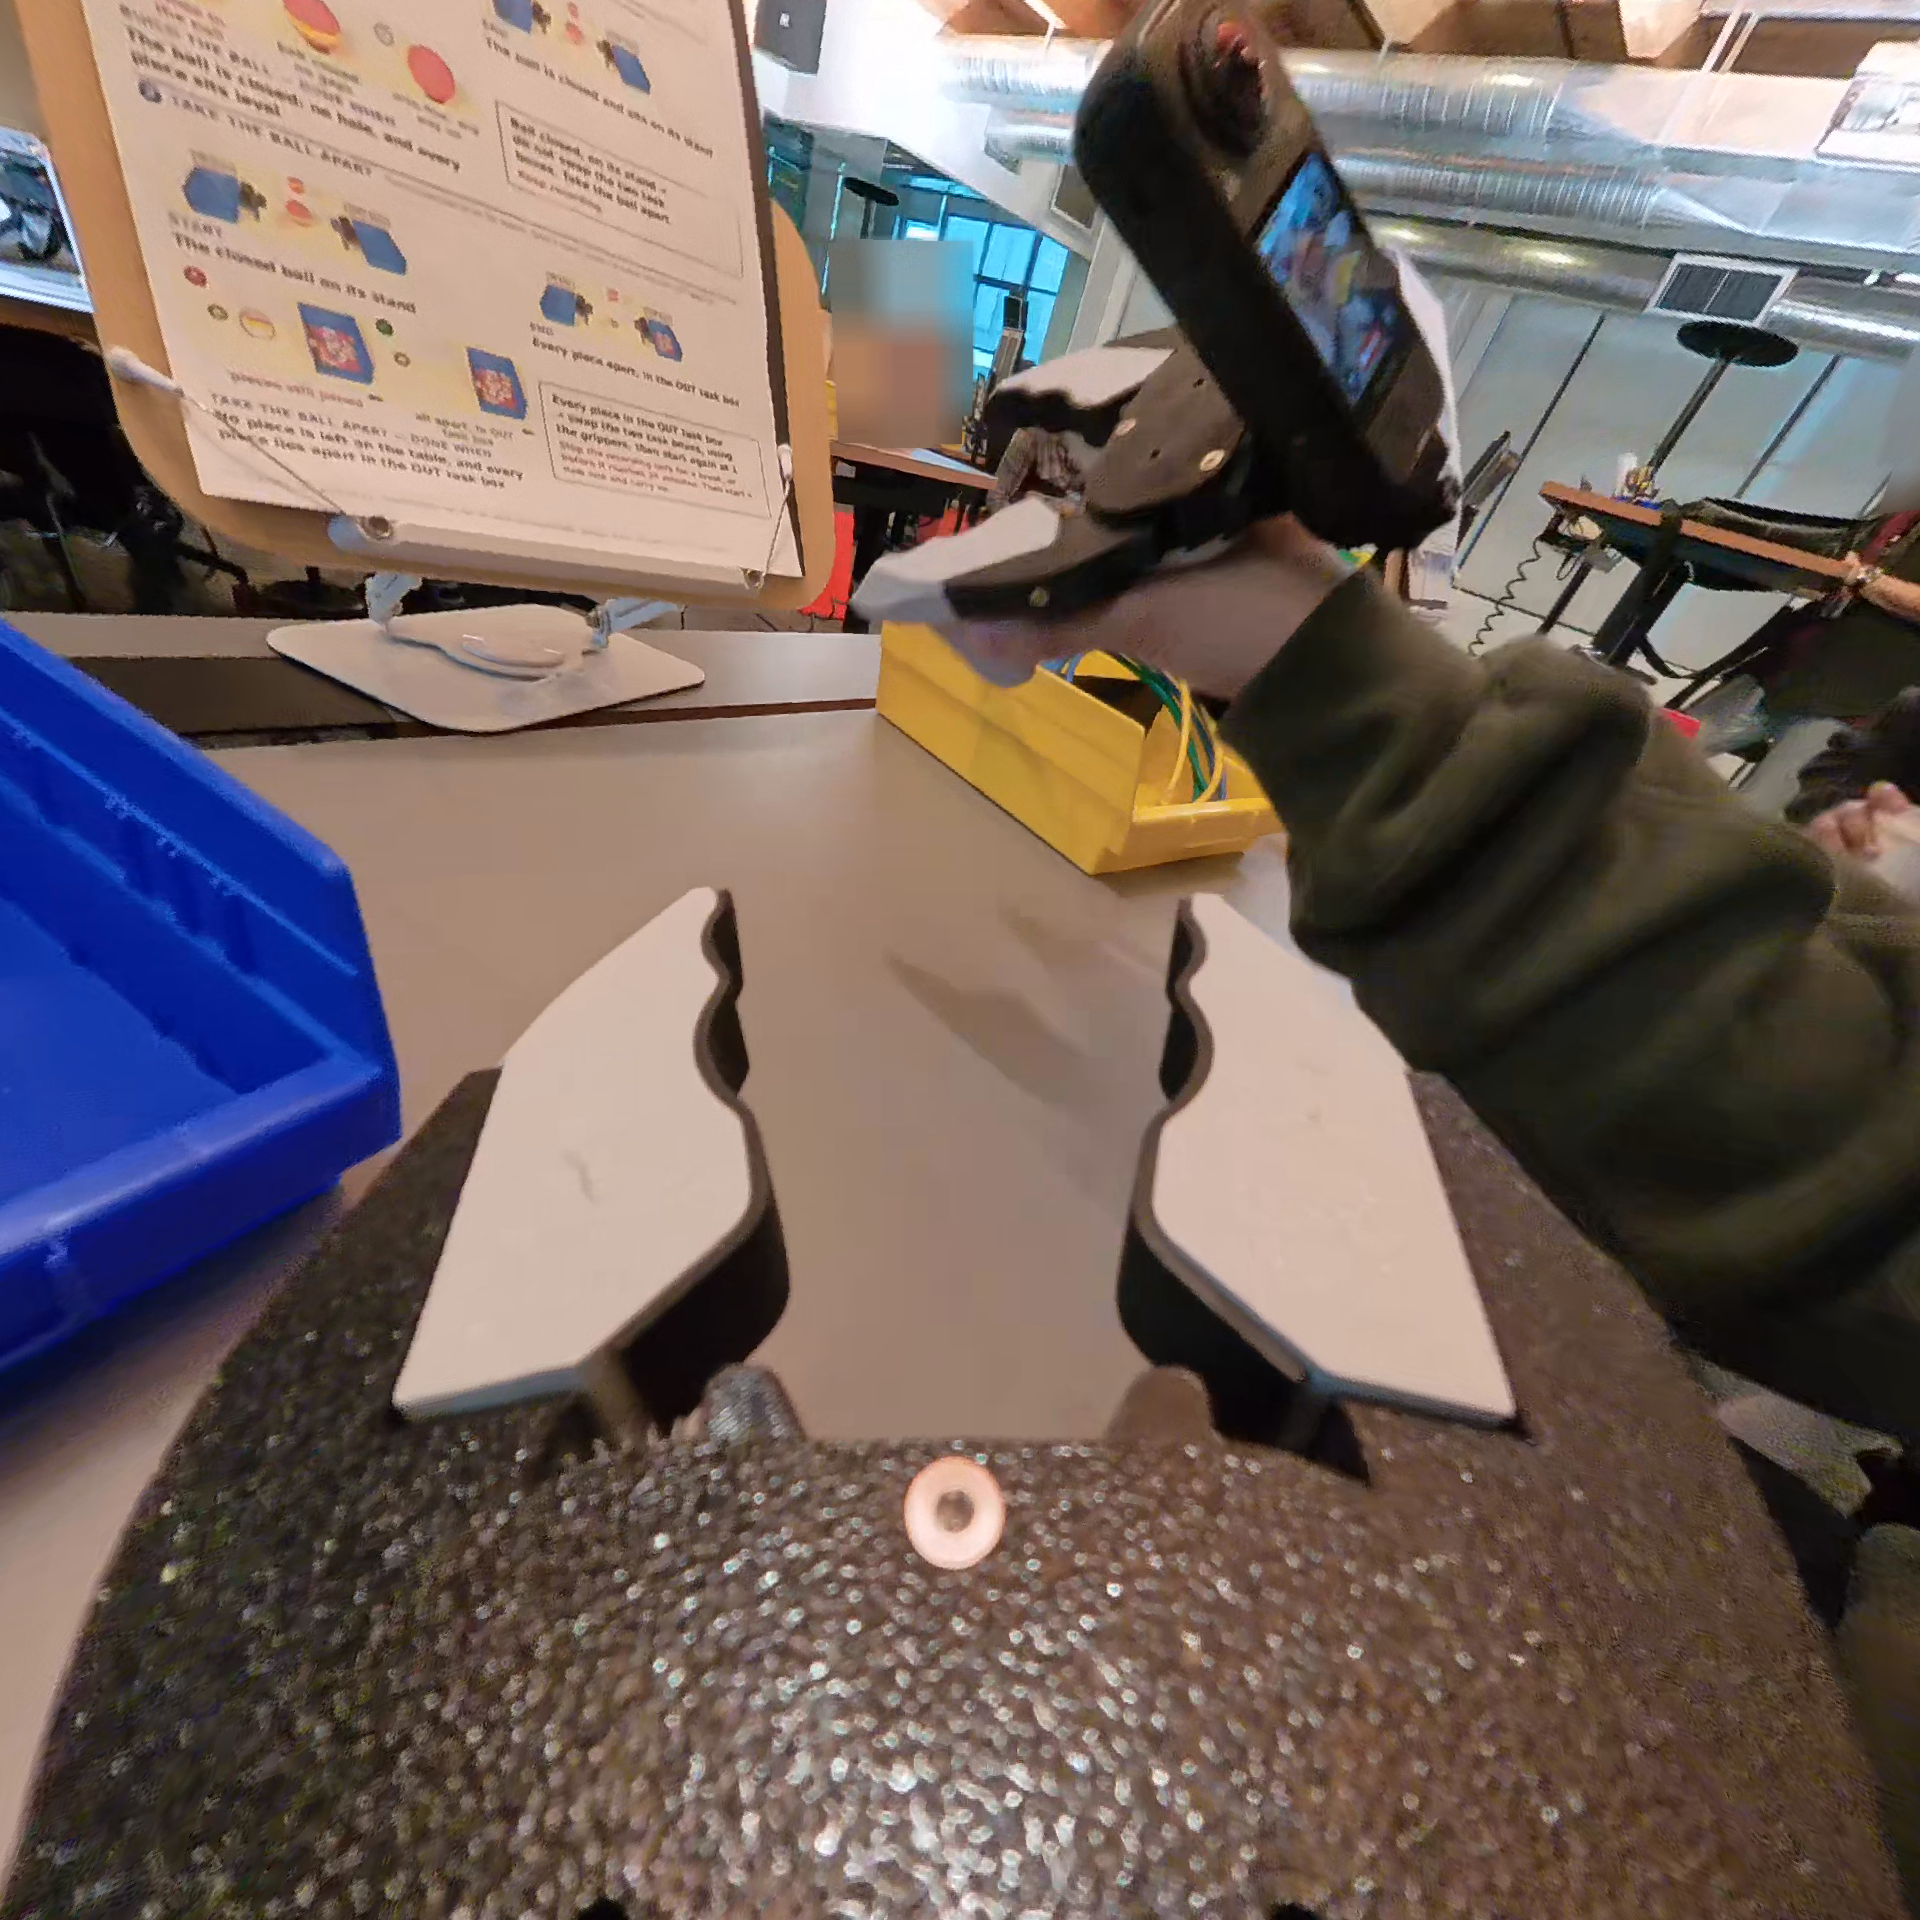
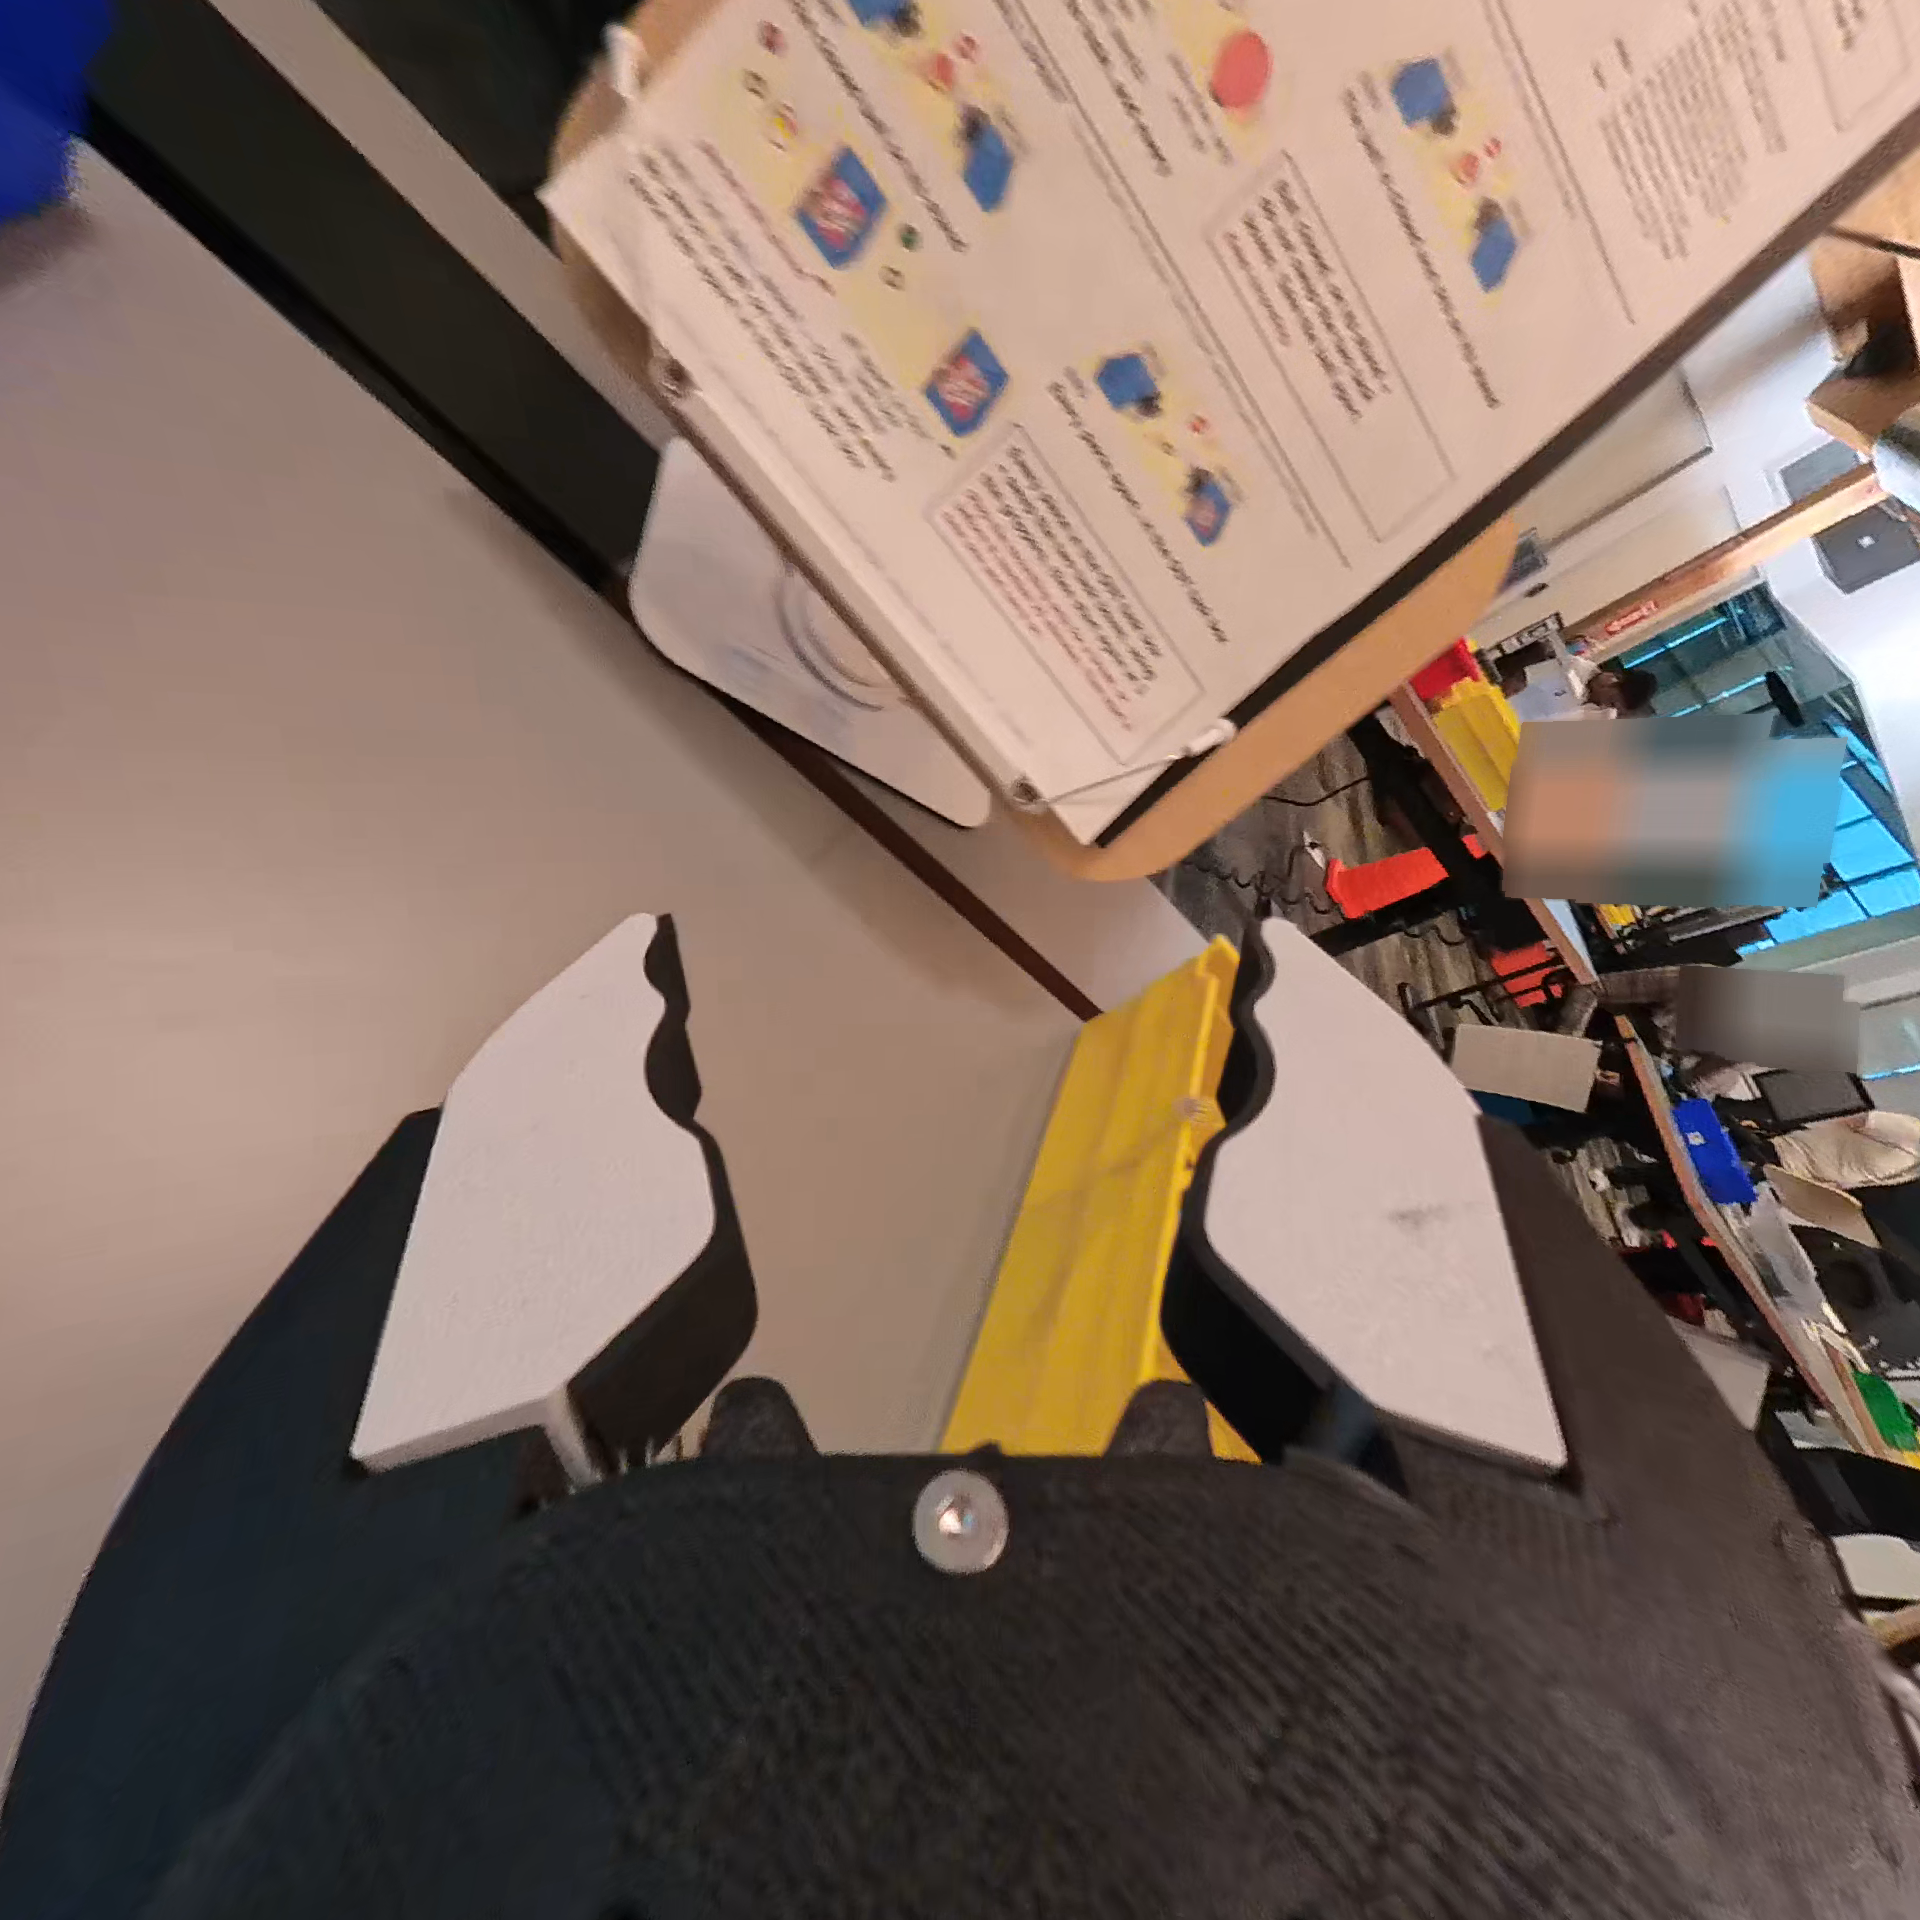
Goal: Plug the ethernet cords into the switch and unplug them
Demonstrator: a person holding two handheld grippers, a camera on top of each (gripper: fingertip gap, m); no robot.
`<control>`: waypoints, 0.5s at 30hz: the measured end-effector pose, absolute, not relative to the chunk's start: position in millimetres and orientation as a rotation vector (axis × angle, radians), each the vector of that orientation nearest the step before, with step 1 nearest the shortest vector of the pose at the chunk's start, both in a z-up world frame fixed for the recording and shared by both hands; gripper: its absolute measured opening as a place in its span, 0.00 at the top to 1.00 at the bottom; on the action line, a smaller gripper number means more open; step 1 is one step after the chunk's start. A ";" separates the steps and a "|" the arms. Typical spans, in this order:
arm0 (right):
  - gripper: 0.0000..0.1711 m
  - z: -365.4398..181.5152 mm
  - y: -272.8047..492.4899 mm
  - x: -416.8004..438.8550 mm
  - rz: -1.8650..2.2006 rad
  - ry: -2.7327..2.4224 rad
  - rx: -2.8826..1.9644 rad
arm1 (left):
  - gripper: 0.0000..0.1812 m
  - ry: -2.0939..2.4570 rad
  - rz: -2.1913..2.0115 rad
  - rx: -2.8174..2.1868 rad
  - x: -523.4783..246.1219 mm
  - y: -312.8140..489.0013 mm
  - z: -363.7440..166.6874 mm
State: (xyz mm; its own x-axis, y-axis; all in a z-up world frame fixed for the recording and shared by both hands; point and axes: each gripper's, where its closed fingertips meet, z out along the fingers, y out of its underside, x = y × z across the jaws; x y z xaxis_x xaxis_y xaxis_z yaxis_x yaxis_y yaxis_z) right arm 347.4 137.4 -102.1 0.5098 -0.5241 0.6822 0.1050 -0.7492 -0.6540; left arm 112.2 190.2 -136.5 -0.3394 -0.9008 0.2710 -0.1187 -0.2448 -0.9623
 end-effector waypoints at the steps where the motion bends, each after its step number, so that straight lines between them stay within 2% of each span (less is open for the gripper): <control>1: 0.41 -106.1 145.0 336.7 -1.233 0.331 -2.106 | 0.56 1.399 -1.648 -1.262 110.6 189.1 -133.1; 10: 0.37 -131.7 187.4 279.1 -1.202 0.320 -2.106 | 0.39 1.409 -1.730 -1.256 105.0 170.8 -108.4; 15: 0.35 -140.7 205.2 261.7 -1.279 0.254 -2.098 | 0.37 1.363 -1.789 -1.288 106.3 169.1 -104.2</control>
